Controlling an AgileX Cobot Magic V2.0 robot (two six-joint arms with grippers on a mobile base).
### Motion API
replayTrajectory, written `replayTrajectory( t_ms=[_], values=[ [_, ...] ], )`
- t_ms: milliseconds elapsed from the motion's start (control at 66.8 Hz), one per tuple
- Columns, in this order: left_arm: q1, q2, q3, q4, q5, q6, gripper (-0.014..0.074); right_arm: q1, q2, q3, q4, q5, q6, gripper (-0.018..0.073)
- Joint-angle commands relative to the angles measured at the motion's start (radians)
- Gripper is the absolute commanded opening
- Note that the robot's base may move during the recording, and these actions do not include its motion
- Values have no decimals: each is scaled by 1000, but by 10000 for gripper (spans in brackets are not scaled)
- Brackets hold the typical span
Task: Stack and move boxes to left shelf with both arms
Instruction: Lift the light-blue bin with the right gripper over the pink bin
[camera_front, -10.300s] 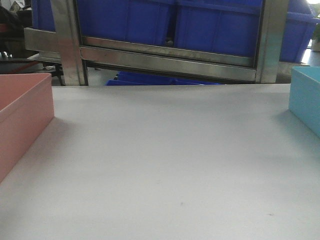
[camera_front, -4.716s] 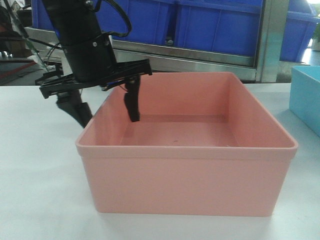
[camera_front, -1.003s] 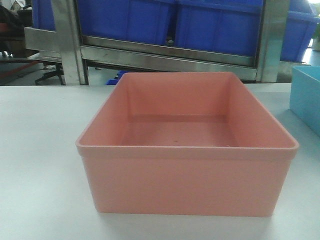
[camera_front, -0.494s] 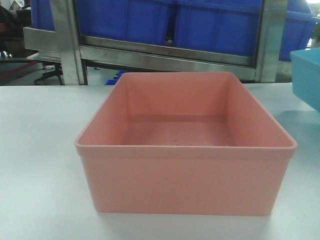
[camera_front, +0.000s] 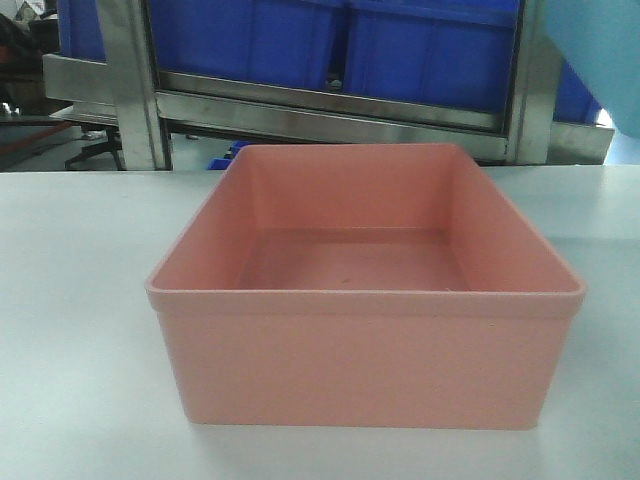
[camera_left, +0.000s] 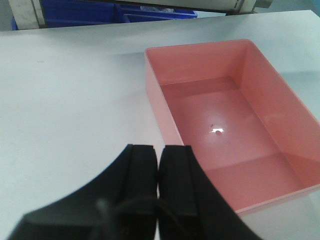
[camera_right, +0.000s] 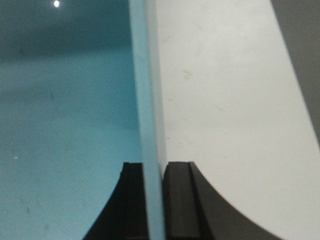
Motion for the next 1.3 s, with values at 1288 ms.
replayTrajectory(
  t_ms=[1288],
  values=[
    [-7,-5,-30,-5,-77,2,-5,772,-316,144,-267,6,725,53]
  ],
)
